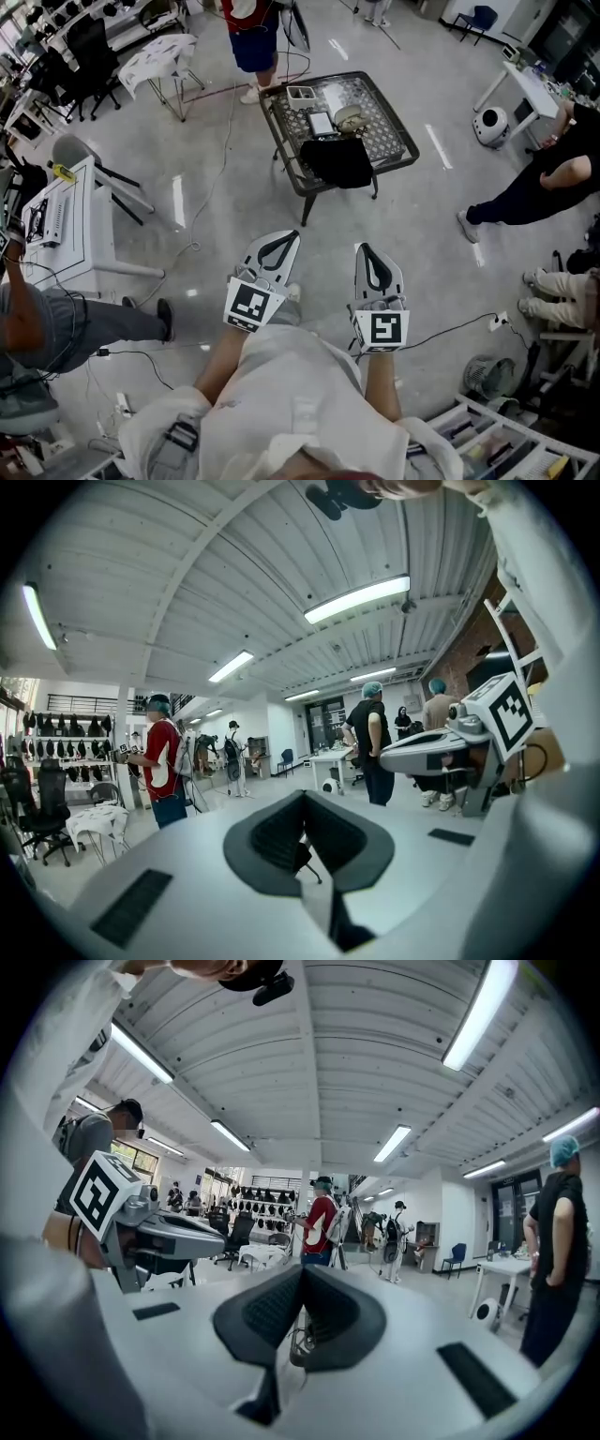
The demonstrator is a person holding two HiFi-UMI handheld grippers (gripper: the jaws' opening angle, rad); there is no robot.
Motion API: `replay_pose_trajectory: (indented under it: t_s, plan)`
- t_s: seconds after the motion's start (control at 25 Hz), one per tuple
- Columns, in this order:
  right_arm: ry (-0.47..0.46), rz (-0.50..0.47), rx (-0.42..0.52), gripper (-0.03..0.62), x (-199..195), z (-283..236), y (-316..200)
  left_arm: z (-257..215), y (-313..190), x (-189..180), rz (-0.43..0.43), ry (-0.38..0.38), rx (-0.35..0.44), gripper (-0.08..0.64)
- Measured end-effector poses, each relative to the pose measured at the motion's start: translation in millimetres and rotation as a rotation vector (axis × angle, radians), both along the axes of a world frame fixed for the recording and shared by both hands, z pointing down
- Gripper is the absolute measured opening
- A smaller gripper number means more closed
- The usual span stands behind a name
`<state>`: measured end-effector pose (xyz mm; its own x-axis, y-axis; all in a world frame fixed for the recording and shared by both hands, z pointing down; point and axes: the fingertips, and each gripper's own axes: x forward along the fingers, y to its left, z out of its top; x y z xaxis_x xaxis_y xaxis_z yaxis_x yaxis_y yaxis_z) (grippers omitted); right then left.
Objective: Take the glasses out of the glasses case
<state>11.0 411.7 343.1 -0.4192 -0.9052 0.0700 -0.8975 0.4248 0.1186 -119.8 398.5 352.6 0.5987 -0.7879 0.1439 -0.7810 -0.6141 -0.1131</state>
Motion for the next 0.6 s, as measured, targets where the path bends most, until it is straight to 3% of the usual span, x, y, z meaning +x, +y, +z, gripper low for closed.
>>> replay_pose_trajectory:
  t_s: [0.6]
  plan:
    - [0.029,0.078,-0.009,0.006,-25,-3,-88,-7,-99,-17,0.097,0.042,0.015,0.014]
